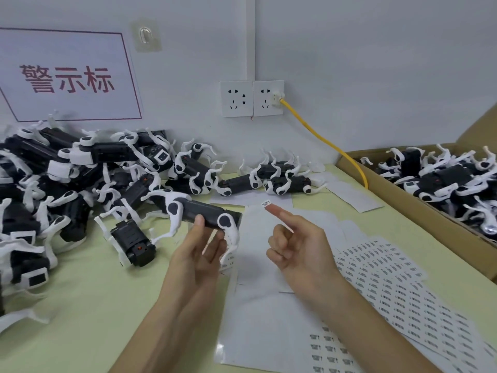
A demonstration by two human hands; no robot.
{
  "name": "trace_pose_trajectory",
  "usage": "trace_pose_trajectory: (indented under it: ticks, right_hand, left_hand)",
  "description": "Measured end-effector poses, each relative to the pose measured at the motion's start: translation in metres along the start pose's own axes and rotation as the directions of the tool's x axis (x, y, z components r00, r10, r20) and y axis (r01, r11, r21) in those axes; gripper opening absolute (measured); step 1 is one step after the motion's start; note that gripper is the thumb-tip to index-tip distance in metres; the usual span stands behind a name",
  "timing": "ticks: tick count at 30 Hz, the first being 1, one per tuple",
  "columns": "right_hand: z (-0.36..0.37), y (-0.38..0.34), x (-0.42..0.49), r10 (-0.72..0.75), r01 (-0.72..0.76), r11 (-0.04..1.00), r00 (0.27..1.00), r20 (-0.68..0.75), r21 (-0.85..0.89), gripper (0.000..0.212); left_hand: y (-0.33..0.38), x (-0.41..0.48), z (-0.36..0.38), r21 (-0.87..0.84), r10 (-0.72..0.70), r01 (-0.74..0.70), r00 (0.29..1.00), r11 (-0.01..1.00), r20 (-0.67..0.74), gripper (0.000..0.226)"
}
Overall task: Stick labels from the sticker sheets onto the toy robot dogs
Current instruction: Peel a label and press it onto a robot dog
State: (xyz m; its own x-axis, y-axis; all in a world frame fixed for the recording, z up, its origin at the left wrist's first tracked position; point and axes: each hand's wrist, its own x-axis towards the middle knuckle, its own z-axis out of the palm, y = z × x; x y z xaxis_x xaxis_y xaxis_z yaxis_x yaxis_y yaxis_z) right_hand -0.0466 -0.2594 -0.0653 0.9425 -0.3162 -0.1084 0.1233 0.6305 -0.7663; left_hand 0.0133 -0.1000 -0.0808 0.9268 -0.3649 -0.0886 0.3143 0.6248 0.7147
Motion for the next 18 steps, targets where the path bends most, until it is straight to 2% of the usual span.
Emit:
trace_pose_trajectory:
  ticks: [4,9,12,15,18]
  right_hand:
    - [0.007,0.005,-0.010,0.108,-0.128,0.987,0.974,0.201,0.092,0.041]
    - [0.011,0.018,-0.020,0.253,-0.292,0.956,0.863,0.438,0.024,0.050]
    - [0.012,0.023,-0.021,0.274,-0.298,0.954,0.830,0.486,-0.030,0.052]
    - [0.014,0.027,-0.021,0.270,-0.260,0.962,0.835,0.480,-0.089,0.053]
    - [0.015,0.032,-0.020,0.240,-0.217,0.971,0.845,0.478,-0.105,0.055]
  left_hand:
    - [-0.002,-0.003,0.002,-0.060,-0.013,0.009,0.998,0.998,-0.058,0.016]
    - [-0.002,-0.007,0.006,-0.033,-0.013,0.012,0.999,0.999,-0.030,0.036]
    - [0.001,-0.007,0.006,-0.031,-0.014,0.012,0.999,0.999,-0.040,0.041]
    - [0.002,-0.008,0.005,-0.009,0.001,-0.001,1.000,1.000,-0.020,0.033]
    - [0.002,-0.007,0.004,0.030,-0.052,0.052,0.998,0.998,0.017,0.040]
